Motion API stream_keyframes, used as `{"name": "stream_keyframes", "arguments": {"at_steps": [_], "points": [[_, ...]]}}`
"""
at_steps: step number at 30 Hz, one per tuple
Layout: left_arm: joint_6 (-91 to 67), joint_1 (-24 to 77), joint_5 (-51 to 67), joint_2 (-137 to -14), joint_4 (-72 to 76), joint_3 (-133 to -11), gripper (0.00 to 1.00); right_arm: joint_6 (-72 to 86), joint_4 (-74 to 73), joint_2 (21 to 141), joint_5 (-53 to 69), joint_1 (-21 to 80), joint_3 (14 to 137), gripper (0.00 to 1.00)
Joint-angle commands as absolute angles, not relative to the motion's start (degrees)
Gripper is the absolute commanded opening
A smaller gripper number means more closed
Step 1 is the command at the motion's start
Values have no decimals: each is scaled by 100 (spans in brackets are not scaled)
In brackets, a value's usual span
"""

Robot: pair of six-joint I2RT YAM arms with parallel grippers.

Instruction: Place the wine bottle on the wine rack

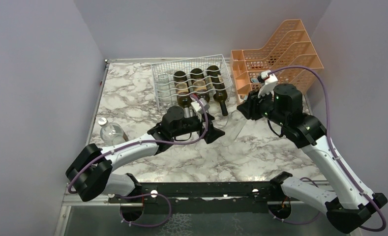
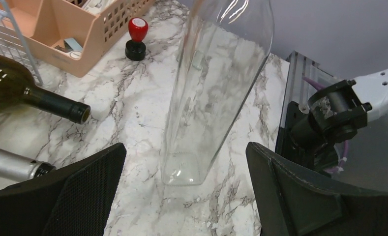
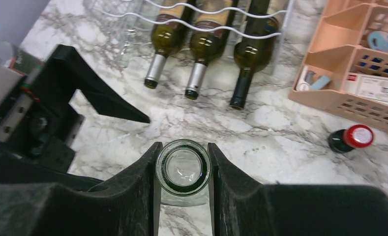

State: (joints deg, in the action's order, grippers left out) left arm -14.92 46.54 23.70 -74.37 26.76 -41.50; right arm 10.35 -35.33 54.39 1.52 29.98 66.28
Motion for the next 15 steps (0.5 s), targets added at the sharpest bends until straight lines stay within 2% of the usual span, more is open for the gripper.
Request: {"name": "stream_keyframes", "arguments": {"at_steps": [1,9,15], "points": [[-1252,4855,2104,-7656,3880,-3825,99,1254,-2899,5464,1279,2979,6856,4],[-916,5054,2086,-8028,4122,-3814,97,1682,-2811,5625,1697,2977,6964,4],[-732,5133,2131,-8261,4174,-3814,86,1840,-2735,5610,1788,2979,6978,4]]}}
